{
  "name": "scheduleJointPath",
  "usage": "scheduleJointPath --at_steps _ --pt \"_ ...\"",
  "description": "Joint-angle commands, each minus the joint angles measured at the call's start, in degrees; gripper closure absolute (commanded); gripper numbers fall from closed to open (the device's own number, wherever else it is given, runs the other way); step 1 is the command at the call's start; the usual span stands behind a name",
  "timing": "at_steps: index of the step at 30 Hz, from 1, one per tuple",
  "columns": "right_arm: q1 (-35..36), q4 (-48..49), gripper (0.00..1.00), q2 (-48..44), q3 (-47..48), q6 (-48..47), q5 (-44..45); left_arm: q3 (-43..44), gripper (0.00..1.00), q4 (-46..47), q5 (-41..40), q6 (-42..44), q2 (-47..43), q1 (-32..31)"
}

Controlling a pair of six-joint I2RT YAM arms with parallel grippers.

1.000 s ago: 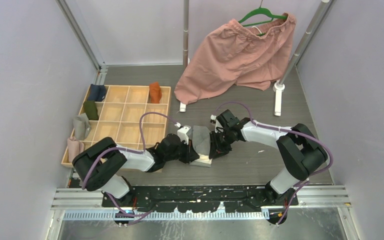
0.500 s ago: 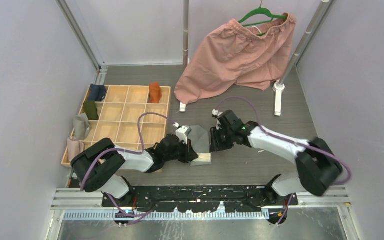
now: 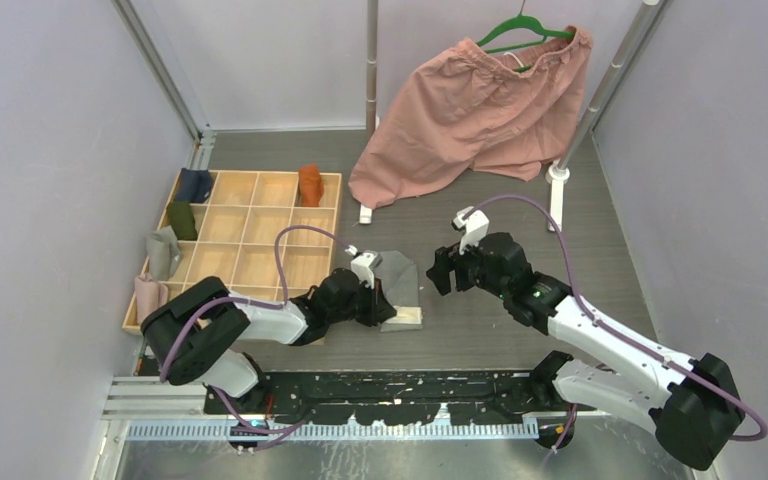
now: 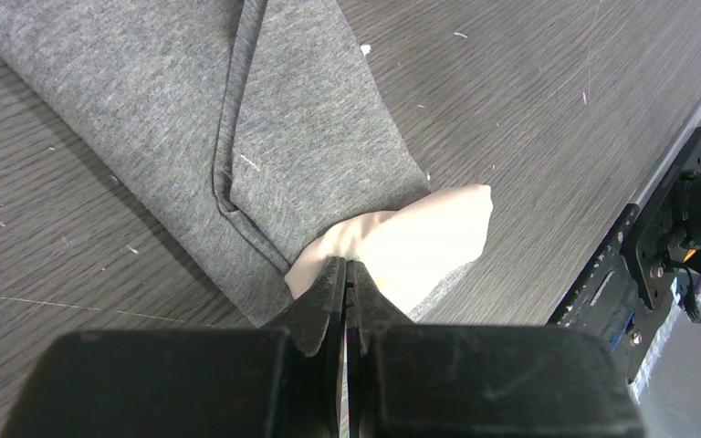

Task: Roll the underwear
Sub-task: Roll the underwear to the center of the board.

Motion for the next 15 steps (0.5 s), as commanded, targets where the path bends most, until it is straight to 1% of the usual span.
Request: scheduleJointPath --at_steps 1,4,5,8,12,15 --pt "3.6 -2.6 0.26 2.5 6.2 -10.8 -3.7 -1.1 0.99 -4.2 -3.0 0.0 -0.7 0.1" --pt "12.8 -3.2 0.27 2.4 5.1 -21.6 1.1 -1.1 0.99 -4.3 -3.3 0.0 -0.8 0.1" --pt "15.8 -2.4 0.27 2.0 3.8 -27.0 1.3 -1.1 0.99 -4.2 -3.3 0.0 -0.6 0.1" --pt "23.0 0.2 0.28 1.8 -0.6 -37.3 -0.5 -0.5 0.99 -4.3 -2.9 0.2 -0.1 0.1" --pt "30.2 1.8 0.30 5.9 -3.1 -44.8 1.1 0.3 0.99 -4.8 -2.1 0.6 0.6 0.1" --pt "32.1 1.7 0.33 9.9 -3.6 -48.9 3.3 0.8 0.99 -5.6 -2.1 1.2 0.8 0.1"
